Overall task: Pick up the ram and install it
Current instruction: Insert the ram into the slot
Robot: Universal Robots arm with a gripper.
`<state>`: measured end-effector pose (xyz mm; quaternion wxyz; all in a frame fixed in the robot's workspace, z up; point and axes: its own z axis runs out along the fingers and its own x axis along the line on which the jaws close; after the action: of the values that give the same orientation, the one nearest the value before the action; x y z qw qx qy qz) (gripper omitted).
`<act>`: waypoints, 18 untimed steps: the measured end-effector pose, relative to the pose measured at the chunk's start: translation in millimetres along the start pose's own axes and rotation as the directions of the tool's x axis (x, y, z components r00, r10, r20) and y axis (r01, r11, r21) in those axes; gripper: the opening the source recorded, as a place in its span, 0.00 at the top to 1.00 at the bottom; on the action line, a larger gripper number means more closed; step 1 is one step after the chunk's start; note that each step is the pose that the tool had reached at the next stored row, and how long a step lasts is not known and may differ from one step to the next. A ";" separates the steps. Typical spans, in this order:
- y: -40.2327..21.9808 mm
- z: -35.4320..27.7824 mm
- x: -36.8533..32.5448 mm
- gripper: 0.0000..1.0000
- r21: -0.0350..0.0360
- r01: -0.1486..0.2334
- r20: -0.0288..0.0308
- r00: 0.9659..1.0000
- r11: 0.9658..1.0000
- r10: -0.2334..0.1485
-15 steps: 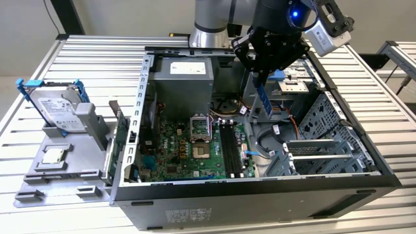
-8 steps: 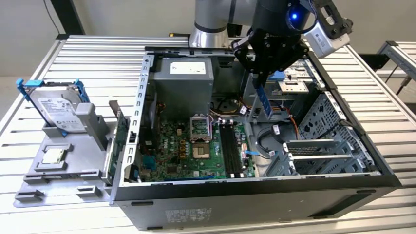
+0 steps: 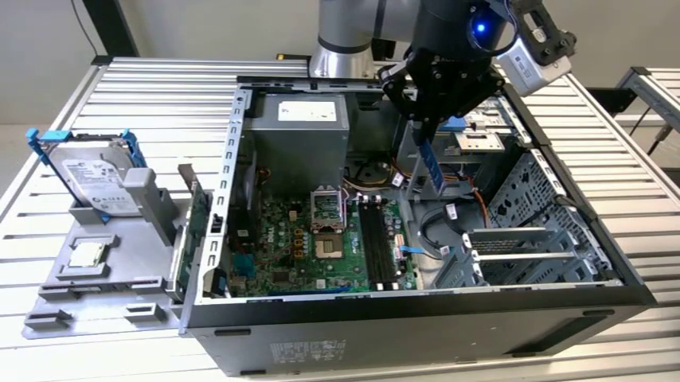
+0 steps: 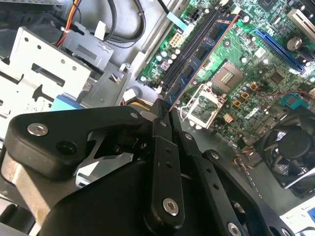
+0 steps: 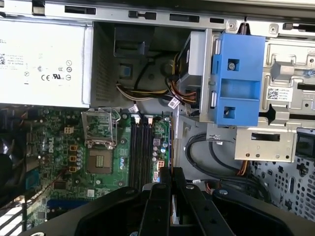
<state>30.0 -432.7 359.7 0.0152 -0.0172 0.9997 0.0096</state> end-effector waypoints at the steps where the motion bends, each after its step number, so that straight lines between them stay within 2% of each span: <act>1: -0.2 0.7 0.0 1.00 0.000 0.000 0.000 1.000 1.000 0.000; 6: -1.8 5.9 0.3 1.00 0.000 0.000 0.000 1.000 1.000 0.000; 16: -2.6 23.9 0.8 1.00 0.000 -0.001 0.000 1.000 1.000 0.001; 18: -2.9 27.3 0.9 1.00 0.002 -0.001 0.000 1.000 1.000 0.001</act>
<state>30.0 -435.0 332.3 0.0152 -0.0165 0.9997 0.0085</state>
